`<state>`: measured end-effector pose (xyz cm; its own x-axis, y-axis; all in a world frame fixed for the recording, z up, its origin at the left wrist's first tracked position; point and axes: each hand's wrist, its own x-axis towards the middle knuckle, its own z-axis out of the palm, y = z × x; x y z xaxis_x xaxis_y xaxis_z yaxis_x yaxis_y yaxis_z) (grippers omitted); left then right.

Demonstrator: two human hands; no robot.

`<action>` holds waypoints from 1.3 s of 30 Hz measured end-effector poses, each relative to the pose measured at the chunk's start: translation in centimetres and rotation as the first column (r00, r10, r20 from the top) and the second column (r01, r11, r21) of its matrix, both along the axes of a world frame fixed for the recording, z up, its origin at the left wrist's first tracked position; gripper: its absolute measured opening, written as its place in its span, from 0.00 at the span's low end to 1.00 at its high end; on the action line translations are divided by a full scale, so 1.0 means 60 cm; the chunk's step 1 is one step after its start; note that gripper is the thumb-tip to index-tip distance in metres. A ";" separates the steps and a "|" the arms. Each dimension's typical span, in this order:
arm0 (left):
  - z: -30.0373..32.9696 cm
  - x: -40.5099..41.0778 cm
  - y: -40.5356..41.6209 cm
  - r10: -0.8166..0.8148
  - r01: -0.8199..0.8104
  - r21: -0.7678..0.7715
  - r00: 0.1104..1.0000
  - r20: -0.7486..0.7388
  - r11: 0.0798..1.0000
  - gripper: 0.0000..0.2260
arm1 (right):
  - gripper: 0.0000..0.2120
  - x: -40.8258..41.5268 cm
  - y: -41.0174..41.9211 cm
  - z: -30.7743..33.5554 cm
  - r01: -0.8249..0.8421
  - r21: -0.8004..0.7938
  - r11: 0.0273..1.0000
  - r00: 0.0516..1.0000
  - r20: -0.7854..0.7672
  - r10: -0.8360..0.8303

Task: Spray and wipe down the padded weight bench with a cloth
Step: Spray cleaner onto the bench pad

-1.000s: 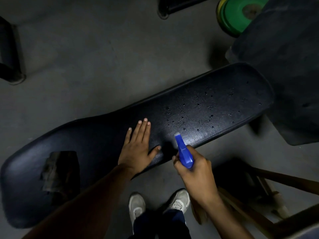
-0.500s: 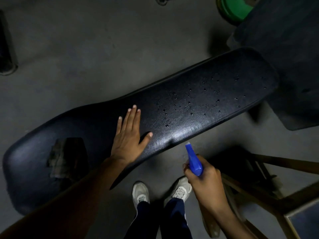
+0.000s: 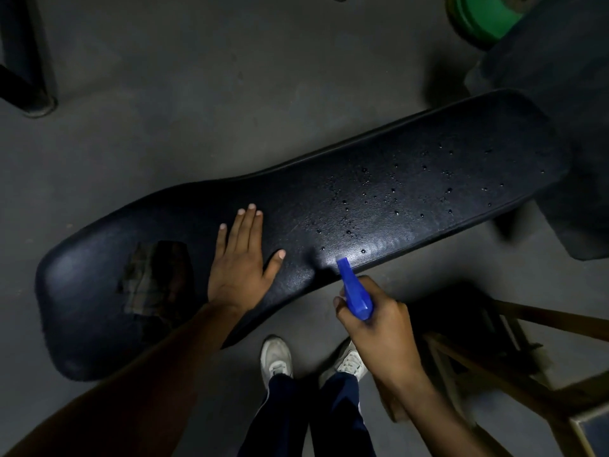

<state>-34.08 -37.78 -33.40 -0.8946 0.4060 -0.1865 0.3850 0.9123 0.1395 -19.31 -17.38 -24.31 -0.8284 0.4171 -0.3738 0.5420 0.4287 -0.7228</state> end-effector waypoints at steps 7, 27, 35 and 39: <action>0.002 0.000 -0.003 -0.001 0.000 0.041 1.000 0.016 0.999 0.37 | 0.11 -0.036 -0.021 0.005 -0.033 -0.016 0.999 0.996 -0.078 0.032; 0.062 -0.016 -0.099 0.233 -0.264 0.214 0.959 0.159 0.941 0.36 | 0.09 -0.181 -0.091 0.149 -0.203 -0.317 0.927 0.856 -0.517 0.011; 0.068 -0.002 -0.164 0.258 -0.270 0.136 0.961 0.098 0.953 0.36 | 0.15 -0.228 -0.121 0.116 -0.252 -0.294 0.922 0.811 -0.583 0.035; 0.076 0.004 -0.207 0.311 -0.312 0.062 0.950 0.037 0.948 0.35 | 0.27 -0.229 -0.124 0.091 -0.223 -0.348 0.911 0.837 -0.547 -0.004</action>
